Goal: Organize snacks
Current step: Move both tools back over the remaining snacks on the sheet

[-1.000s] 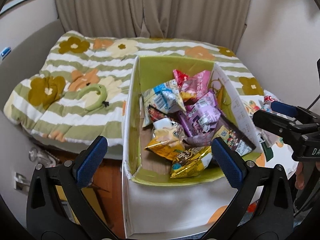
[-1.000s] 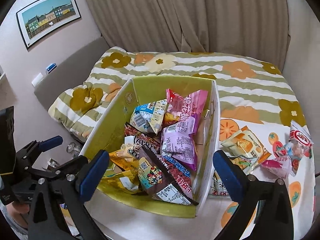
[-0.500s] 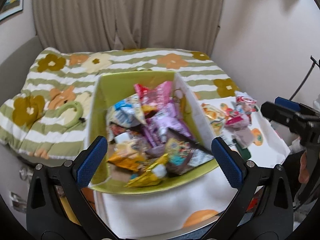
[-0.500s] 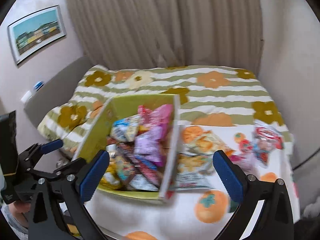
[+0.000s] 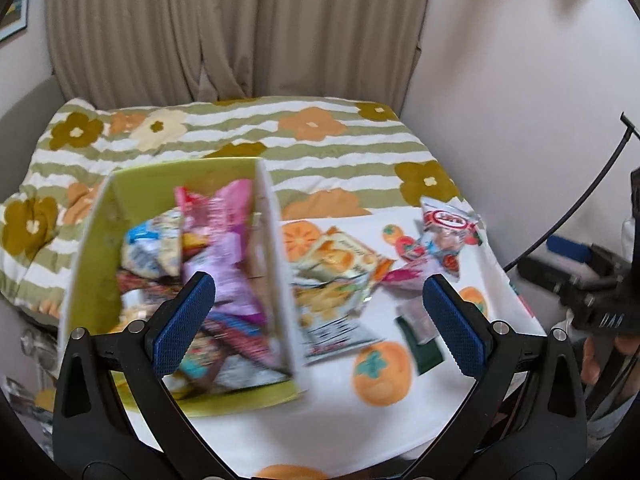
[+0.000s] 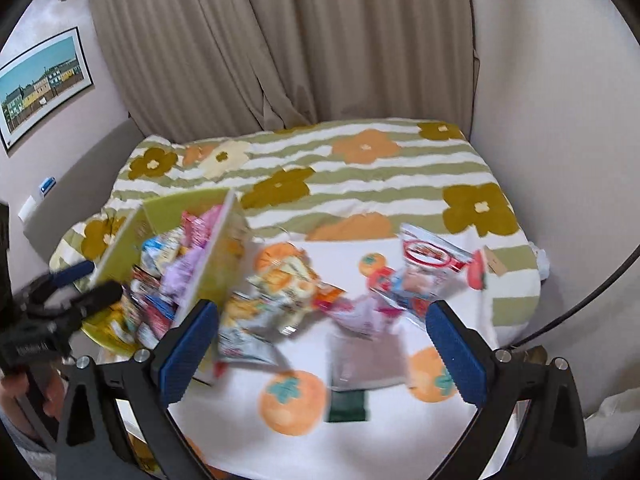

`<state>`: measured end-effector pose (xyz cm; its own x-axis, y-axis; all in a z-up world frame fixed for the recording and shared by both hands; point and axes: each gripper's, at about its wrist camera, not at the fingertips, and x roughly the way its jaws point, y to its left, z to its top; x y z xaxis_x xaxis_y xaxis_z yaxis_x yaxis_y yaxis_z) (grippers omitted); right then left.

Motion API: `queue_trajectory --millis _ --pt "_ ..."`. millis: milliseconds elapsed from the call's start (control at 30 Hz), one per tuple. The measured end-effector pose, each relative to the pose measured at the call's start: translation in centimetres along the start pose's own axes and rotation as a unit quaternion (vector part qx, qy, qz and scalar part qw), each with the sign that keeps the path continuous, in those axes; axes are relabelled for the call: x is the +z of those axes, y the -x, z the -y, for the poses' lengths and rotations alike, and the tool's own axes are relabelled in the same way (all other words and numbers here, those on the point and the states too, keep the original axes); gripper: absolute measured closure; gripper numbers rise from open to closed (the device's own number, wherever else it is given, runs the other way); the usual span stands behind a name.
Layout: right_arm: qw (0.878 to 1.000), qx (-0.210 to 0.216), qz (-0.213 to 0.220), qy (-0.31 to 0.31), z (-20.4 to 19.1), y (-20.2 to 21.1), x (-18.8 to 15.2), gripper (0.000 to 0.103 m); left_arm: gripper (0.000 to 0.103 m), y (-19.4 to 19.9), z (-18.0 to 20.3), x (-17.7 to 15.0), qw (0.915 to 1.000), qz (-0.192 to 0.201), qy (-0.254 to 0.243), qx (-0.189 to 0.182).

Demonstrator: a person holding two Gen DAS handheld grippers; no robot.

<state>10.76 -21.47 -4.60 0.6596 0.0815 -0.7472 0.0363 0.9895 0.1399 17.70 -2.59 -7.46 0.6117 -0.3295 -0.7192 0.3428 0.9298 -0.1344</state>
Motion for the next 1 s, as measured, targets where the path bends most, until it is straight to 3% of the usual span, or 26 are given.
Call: queue_trajectory --millis 333,633,700,767,933,1000 --pt "0.996 0.041 -0.075 0.023 7.1 -4.4 -3.8 0.000 0.000 -10.0 10.7 1.9 0.9968 -0.075 -0.017 -0.021" --pt "0.992 0.082 -0.098 0.020 9.5 -8.2 -7.6 0.000 0.001 -18.2 14.8 0.4 0.9821 -0.163 -0.084 -0.044" --pt "0.992 0.084 -0.097 0.016 9.5 -8.7 -8.4 0.000 0.005 -19.6 15.4 -0.1 0.9780 -0.175 -0.103 -0.046" --pt "0.992 0.079 -0.096 0.014 9.2 -9.4 -9.1 0.000 0.017 -21.5 15.8 -0.7 0.9728 -0.194 -0.119 -0.044" --pt "0.993 0.069 -0.097 0.006 8.6 -11.0 -10.1 0.000 0.020 -24.3 15.6 -1.6 0.9658 -0.219 -0.131 -0.044" --pt "0.993 0.065 -0.098 0.003 8.3 -11.8 -10.2 0.000 0.029 -25.2 15.4 -1.9 0.9631 -0.228 -0.135 -0.047"
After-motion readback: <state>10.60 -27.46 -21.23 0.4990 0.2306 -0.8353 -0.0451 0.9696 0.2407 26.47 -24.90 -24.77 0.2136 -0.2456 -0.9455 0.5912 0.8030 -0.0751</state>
